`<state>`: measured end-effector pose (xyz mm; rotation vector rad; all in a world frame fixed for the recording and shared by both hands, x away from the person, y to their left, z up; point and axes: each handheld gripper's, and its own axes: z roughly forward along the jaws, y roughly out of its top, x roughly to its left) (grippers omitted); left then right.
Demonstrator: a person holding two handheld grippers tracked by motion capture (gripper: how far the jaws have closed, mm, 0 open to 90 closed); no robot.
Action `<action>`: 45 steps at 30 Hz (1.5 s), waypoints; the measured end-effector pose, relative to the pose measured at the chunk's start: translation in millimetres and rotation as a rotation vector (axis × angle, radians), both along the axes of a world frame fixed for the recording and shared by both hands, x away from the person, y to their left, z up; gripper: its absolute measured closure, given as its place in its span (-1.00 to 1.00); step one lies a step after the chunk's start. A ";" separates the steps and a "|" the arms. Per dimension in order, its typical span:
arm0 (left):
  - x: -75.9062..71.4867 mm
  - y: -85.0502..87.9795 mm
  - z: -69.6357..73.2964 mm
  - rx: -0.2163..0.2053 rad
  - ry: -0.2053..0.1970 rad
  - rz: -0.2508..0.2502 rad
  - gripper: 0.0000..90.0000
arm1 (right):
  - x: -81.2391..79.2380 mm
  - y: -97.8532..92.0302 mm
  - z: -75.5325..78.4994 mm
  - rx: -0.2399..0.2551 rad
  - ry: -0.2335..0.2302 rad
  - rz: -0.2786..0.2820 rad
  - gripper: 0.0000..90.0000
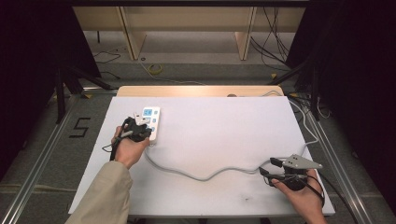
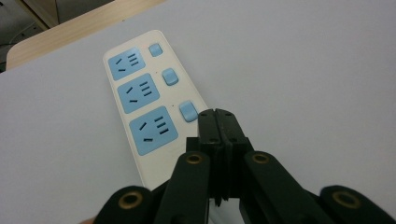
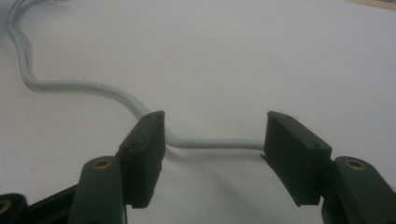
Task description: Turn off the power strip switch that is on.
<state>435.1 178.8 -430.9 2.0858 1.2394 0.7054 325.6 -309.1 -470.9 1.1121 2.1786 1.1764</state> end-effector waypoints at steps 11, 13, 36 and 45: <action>11.7 0.3 2.2 -0.008 0.010 0.016 1.00 | 0.4 -0.4 -0.2 0.000 0.000 -0.001 -0.12; 14.0 0.8 2.8 -0.011 0.010 0.021 1.00 | 0.4 -0.4 -0.3 0.000 0.001 -0.001 -0.12; 36.5 -4.8 2.3 -0.016 0.029 0.029 1.00 | 0.9 -0.7 -0.8 0.002 0.001 -0.002 -0.12; 39.8 -4.9 2.3 -0.016 0.038 0.029 1.00 | 0.9 -0.7 -0.8 0.002 0.005 -0.004 -0.12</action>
